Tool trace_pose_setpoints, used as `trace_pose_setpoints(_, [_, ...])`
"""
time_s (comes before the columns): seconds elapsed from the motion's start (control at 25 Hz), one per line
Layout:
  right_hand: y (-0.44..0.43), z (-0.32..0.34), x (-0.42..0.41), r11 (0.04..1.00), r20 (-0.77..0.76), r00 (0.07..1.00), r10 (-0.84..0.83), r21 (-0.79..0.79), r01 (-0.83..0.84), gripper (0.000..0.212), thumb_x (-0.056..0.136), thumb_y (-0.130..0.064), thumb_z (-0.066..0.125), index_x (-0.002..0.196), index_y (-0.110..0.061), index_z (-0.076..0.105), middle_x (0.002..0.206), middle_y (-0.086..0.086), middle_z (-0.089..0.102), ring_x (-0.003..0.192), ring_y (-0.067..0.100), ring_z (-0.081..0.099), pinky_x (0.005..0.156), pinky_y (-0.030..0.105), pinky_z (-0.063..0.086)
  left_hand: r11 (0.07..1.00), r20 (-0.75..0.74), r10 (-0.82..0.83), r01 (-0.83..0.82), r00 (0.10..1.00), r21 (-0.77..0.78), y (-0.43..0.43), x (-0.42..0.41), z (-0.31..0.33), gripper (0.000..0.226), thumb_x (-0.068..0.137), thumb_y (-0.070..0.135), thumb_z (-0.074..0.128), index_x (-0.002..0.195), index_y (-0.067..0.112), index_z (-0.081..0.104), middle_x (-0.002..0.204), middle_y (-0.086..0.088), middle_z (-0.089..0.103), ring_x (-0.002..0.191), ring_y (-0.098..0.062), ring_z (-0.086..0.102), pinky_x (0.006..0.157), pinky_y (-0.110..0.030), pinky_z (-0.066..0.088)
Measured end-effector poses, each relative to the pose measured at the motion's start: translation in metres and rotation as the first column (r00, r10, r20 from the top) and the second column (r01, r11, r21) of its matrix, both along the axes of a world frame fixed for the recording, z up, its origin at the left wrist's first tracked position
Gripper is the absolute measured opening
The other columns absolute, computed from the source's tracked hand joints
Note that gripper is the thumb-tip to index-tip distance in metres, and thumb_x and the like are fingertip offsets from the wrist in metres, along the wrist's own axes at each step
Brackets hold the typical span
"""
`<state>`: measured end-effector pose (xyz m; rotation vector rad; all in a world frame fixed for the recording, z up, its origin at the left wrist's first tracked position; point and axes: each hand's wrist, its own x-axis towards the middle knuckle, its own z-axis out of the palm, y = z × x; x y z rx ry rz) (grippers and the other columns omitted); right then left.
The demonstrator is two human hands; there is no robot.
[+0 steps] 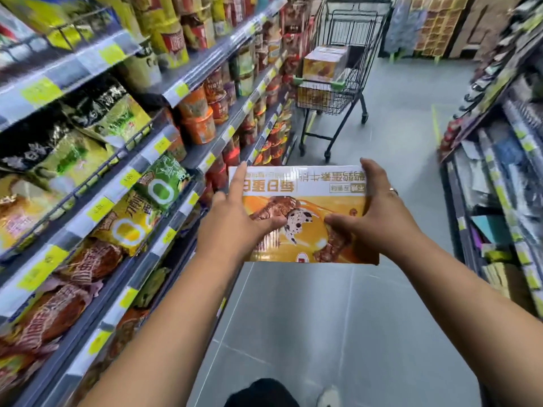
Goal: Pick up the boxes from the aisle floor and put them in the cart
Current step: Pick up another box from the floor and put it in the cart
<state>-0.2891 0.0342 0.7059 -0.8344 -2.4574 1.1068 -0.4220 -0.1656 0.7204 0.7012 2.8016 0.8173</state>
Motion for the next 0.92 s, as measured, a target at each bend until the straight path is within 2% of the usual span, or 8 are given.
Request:
trace_pose_setpoints(0.16, [0.070,-0.001,-0.079,1.000,0.013,1.000,0.005,0.001,-0.005,0.111,0.060,-0.044,0.087,0.144,-0.046,0.013,0.135,0.003,0.048,0.121,0.021,0.048,0.098,0.035,0.042,1.000,-0.002,-0.001,0.001,1.000,-0.009,0.069,-0.080,-0.005,0.120,0.058,0.075,0.072,0.149,0.050,-0.001,0.135,-0.011,0.048,0.114,-0.033,0.056,0.089,-0.042,0.050])
trace_pose_setpoints(0.44, [0.189,-0.011,-0.240,0.997,0.009,0.997,-0.071,-0.007,0.071,0.109,0.062,-0.042,0.086,0.143,-0.045,0.014,0.135,0.004,0.047,0.118,0.021,0.049,0.097,0.036,0.043,0.997,0.000,-0.067,0.067,0.998,-0.033,0.201,-0.262,-0.020,0.121,0.057,0.078,0.070,0.148,0.051,-0.005,0.132,-0.010,0.052,0.112,-0.034,0.057,0.084,-0.041,0.048])
trace_pose_setpoints(0.64, [0.273,-0.006,-0.331,0.988,0.019,0.988,-0.151,-0.018,0.152,0.113,0.061,-0.043,0.087,0.146,-0.041,0.013,0.138,0.005,0.046,0.124,0.023,0.046,0.099,0.036,0.041,0.983,-0.012,-0.174,0.173,0.985,-0.065,0.298,-0.370,-0.003,0.119,0.058,0.077,0.071,0.149,0.050,-0.002,0.135,-0.013,0.048,0.115,-0.036,0.056,0.092,-0.044,0.050])
trace_pose_setpoints(0.8, [0.352,-0.009,-0.399,0.983,0.007,0.983,-0.182,-0.011,0.182,0.114,0.060,-0.041,0.087,0.148,-0.037,0.015,0.139,0.004,0.047,0.132,0.023,0.039,0.101,0.038,0.039,0.978,-0.011,-0.203,0.203,0.979,-0.056,0.383,-0.443,-0.004,0.119,0.059,0.074,0.072,0.150,0.049,0.000,0.134,-0.015,0.048,0.118,-0.034,0.054,0.094,-0.042,0.047])
trace_pose_setpoints(0.92, [0.414,-0.018,-0.447,0.984,0.011,0.984,-0.176,-0.002,0.177,0.115,0.059,-0.041,0.088,0.148,-0.036,0.015,0.138,0.005,0.048,0.131,0.024,0.041,0.100,0.039,0.040,0.976,-0.010,-0.206,0.205,0.978,-0.070,0.444,-0.490,-0.014,0.120,0.059,0.076,0.071,0.150,0.049,-0.002,0.134,-0.013,0.048,0.117,-0.034,0.055,0.093,-0.045,0.049])
